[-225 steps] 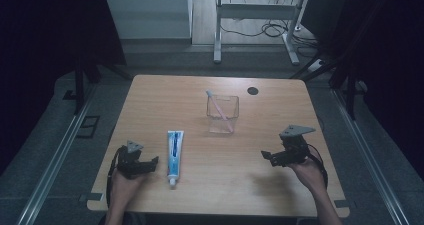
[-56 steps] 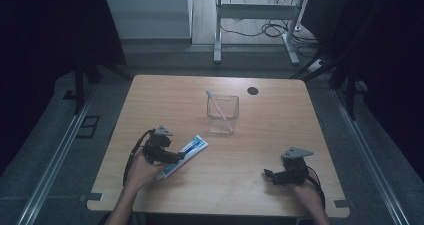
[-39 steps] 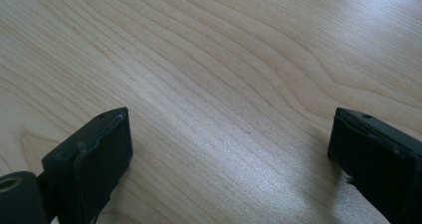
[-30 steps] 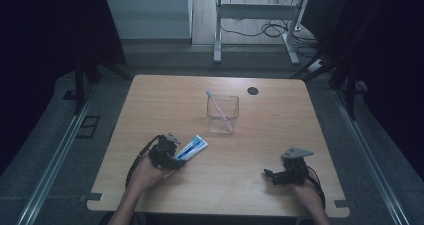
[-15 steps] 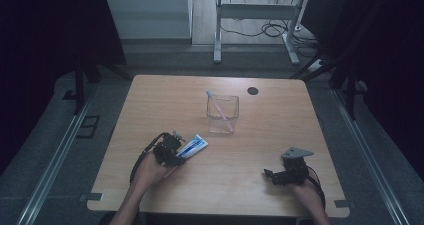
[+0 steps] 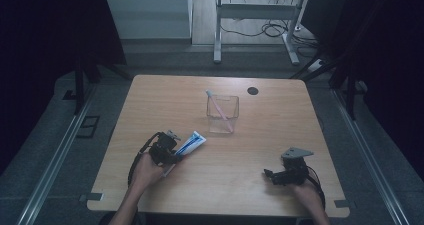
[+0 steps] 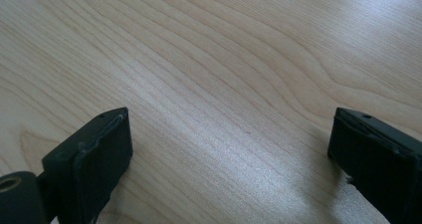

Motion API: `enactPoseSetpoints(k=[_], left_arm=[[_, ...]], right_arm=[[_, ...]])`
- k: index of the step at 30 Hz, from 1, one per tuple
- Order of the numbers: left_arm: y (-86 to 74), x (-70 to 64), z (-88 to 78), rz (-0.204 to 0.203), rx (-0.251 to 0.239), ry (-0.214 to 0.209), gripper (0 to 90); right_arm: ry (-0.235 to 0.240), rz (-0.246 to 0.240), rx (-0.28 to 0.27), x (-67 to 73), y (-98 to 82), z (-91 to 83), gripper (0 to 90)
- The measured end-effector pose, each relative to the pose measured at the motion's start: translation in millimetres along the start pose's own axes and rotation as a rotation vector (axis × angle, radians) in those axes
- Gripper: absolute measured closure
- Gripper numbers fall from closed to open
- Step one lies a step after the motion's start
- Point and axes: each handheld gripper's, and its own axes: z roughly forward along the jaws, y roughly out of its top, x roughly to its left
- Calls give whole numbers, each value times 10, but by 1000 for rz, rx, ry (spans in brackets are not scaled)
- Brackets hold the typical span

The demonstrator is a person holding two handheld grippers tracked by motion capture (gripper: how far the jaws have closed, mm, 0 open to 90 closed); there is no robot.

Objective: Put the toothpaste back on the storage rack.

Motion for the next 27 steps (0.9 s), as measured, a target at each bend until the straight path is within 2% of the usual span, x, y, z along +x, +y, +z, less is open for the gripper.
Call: enactPoseSetpoints(k=[11,16,21,27], left_arm=[[43,-18,-127,15,-85,-28,736],[70,-26,-187,0,-123,-46,736],[115,-26,-260,10,-152,-43,736],[183,-41,-352,2,-196,-45,737]], right_arm=[[0,0,0,0,0,0,33],[0,0,0,0,0,0,33],[0,0,0,0,0,0,33],[0,0,0,1,0,0,33]])
